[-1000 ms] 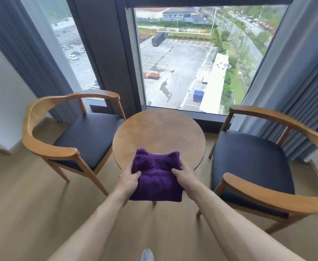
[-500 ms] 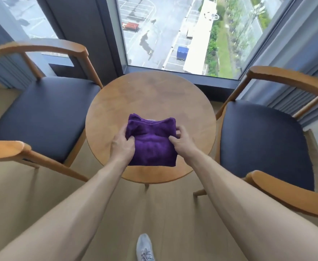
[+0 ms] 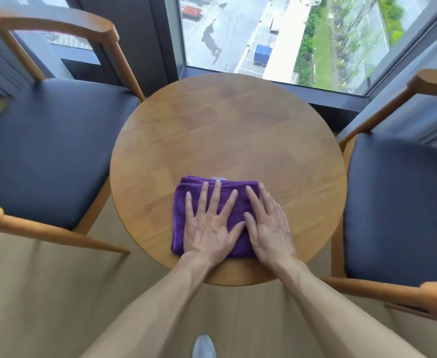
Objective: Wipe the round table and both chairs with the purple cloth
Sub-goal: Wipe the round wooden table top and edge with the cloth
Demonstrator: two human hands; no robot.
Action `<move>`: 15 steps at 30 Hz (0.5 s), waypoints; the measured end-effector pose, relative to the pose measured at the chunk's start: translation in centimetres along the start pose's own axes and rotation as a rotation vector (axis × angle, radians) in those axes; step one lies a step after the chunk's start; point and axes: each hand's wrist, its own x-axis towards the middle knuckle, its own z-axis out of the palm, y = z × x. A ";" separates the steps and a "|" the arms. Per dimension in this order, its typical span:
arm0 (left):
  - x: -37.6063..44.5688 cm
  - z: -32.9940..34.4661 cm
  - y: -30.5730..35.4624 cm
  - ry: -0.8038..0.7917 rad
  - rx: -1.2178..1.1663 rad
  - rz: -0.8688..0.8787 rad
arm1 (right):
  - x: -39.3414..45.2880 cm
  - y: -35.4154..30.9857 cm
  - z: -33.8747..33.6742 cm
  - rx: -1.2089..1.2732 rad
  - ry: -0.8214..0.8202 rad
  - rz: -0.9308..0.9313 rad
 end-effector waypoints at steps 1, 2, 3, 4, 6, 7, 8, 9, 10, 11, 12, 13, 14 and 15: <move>-0.1 0.1 -0.4 0.011 0.005 0.022 | 0.0 0.5 0.0 -0.023 0.018 0.006; -0.1 0.0 -0.9 0.019 0.021 0.052 | 0.1 1.0 -0.1 -0.058 0.023 0.017; -0.2 -0.1 -1.7 0.019 0.044 0.083 | 0.3 1.4 -0.3 -0.102 0.017 0.027; -0.1 -0.3 -2.8 0.012 0.066 0.103 | 0.3 1.8 -0.6 -0.145 0.004 0.030; 0.3 -0.9 -6.3 -0.002 0.095 0.080 | 0.4 2.2 -0.8 -0.217 -0.020 0.023; 0.4 -1.2 -8.2 -0.008 0.101 0.032 | 0.4 2.3 -0.9 -0.244 -0.031 0.019; 0.6 -1.5 -10.0 -0.020 0.099 -0.040 | 0.4 2.3 -1.0 -0.259 -0.039 0.020; 0.7 -1.8 -11.5 -0.032 0.087 -0.125 | 0.5 2.2 -1.0 -0.261 -0.044 0.022; 0.7 -2.0 -12.4 -0.040 0.072 -0.207 | 0.7 2.2 -1.1 -0.256 -0.044 0.025; 0.8 -2.0 -12.4 -0.040 0.063 -0.275 | 0.8 2.2 -1.1 -0.246 -0.042 0.028; 0.9 -1.9 -11.6 -0.031 0.055 -0.331 | 0.9 2.1 -1.2 -0.232 -0.041 0.034; 0.9 -1.8 -10.2 -0.013 0.037 -0.384 | 1.0 2.1 -1.2 -0.215 -0.043 0.039; 0.9 -1.6 -8.2 0.008 0.010 -0.431 | 1.0 2.1 -1.2 -0.197 -0.048 0.044; 0.8 -1.4 -6.1 0.023 -0.017 -0.458 | 1.0 2.0 -1.1 -0.180 -0.053 0.049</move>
